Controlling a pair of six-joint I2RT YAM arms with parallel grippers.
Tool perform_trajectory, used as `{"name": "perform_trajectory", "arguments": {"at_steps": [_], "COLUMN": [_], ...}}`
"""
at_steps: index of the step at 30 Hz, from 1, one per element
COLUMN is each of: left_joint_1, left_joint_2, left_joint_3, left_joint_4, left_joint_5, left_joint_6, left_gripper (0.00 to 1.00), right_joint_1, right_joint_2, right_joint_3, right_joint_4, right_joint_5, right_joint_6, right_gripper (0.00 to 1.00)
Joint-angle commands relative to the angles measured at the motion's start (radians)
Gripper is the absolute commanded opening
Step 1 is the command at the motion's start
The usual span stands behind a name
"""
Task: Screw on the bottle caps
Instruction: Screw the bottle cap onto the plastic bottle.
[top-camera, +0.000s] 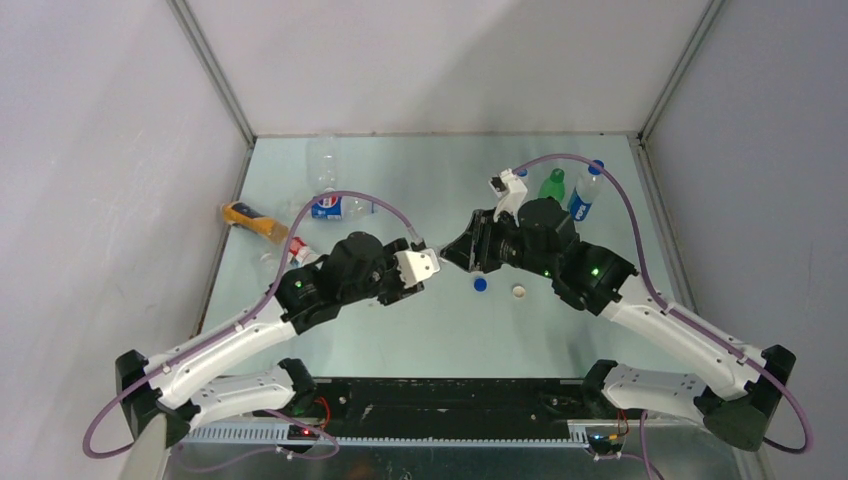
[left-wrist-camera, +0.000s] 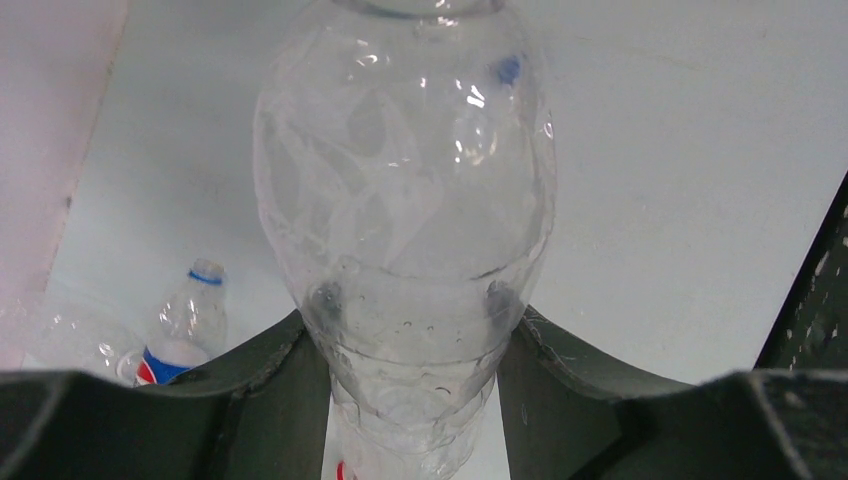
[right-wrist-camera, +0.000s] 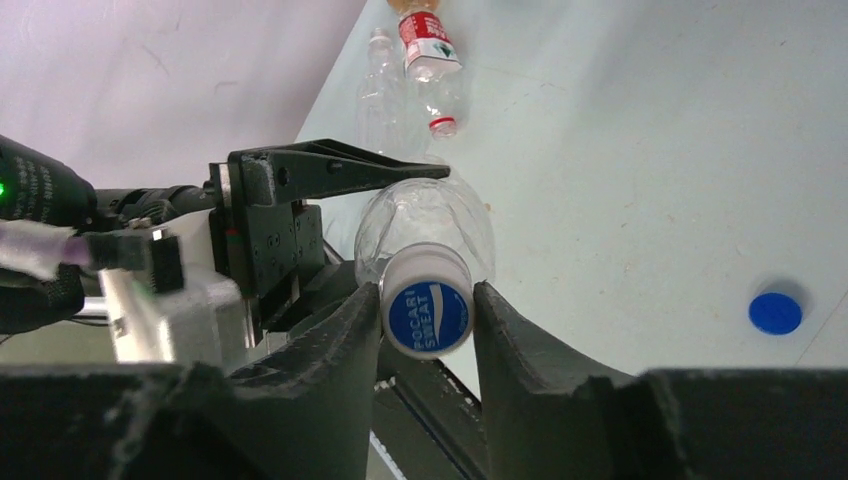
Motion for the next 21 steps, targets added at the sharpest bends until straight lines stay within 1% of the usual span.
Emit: {"name": "perform_trajectory", "arguments": {"at_steps": [1,2,3,4,7,9,13,18,20,21], "left_joint_1": [-0.029,-0.025,-0.022,-0.015,0.008,0.035,0.082,0.119,0.135,0.146], "left_joint_2": [0.008,0.02,0.033,0.039,0.05,0.044,0.03,0.004,-0.011,-0.014], "left_joint_3": [0.028,0.021,0.018,0.014,-0.011,-0.031,-0.056,-0.054,-0.055,-0.056], "left_joint_4": [0.218,0.215,0.21,0.201,0.198,0.205,0.199,0.162,0.15,0.146], "left_joint_5": [0.044,0.052,0.058,0.075,0.107,0.154,0.223,0.305,0.364,0.415], "left_joint_6": [-0.049,-0.058,-0.077,-0.087,-0.131,-0.162,-0.198,-0.191,-0.186,-0.18], "left_gripper": [0.0,0.0,0.0,0.0,0.0,0.0,0.0,0.0,0.0,0.0], "right_joint_1": [0.024,0.023,0.022,0.021,0.012,0.005,-0.015,-0.034,-0.045,-0.051], "right_joint_2": [0.015,0.013,0.008,0.002,-0.02,-0.044,-0.098,-0.181,-0.222,-0.234], "right_joint_3": [0.006,0.006,0.006,0.006,0.006,0.006,0.006,0.005,-0.008,-0.012], "right_joint_4": [0.05,0.059,0.06,0.055,0.04,0.022,-0.027,-0.105,-0.101,-0.09], "right_joint_5": [-0.033,-0.043,-0.045,-0.053,-0.075,-0.09,-0.13,-0.157,-0.179,-0.193], "right_joint_6": [0.002,-0.018,-0.057,-0.084,-0.136,-0.177,-0.263,-0.44,-0.533,-0.566], "right_gripper": [0.44,0.51,0.53,0.58,0.66,0.7,0.76,0.79,0.81,0.81]}}
